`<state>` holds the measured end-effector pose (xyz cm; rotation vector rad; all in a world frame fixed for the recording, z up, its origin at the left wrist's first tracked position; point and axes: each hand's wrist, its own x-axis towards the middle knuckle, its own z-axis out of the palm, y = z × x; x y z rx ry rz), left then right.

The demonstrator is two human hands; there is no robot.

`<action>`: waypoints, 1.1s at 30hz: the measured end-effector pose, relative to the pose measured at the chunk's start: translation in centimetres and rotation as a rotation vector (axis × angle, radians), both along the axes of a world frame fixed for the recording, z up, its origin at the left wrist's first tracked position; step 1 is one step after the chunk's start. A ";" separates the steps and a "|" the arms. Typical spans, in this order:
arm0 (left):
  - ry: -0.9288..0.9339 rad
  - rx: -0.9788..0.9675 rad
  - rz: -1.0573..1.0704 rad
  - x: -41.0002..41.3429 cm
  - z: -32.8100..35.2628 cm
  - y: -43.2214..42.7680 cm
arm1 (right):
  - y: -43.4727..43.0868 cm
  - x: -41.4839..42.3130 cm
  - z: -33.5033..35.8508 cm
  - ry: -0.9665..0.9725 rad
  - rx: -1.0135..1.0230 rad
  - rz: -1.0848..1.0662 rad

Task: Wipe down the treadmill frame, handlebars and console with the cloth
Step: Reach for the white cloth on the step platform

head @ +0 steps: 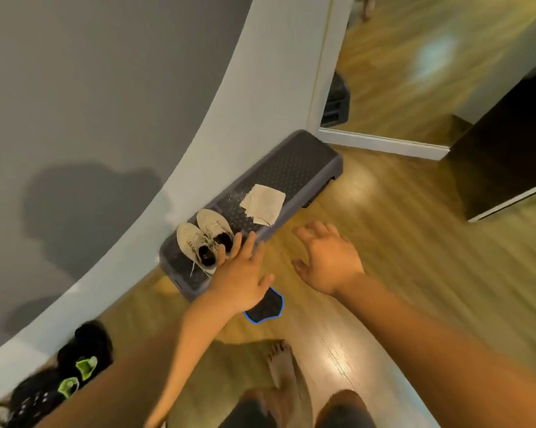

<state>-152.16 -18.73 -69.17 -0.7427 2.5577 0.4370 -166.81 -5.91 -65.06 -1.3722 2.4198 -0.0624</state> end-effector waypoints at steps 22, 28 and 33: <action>-0.229 0.352 0.444 -18.5 -39.5 -20.1 | -28.1 -18.8 -47.7 -0.151 0.334 0.370; -0.174 0.437 0.646 -16.7 -42.6 -19.6 | -30.2 -19.8 -51.3 -0.040 0.243 0.463; 0.013 0.538 0.938 -16.6 -36.7 -17.2 | -27.2 -19.6 -46.1 -0.351 -0.053 0.193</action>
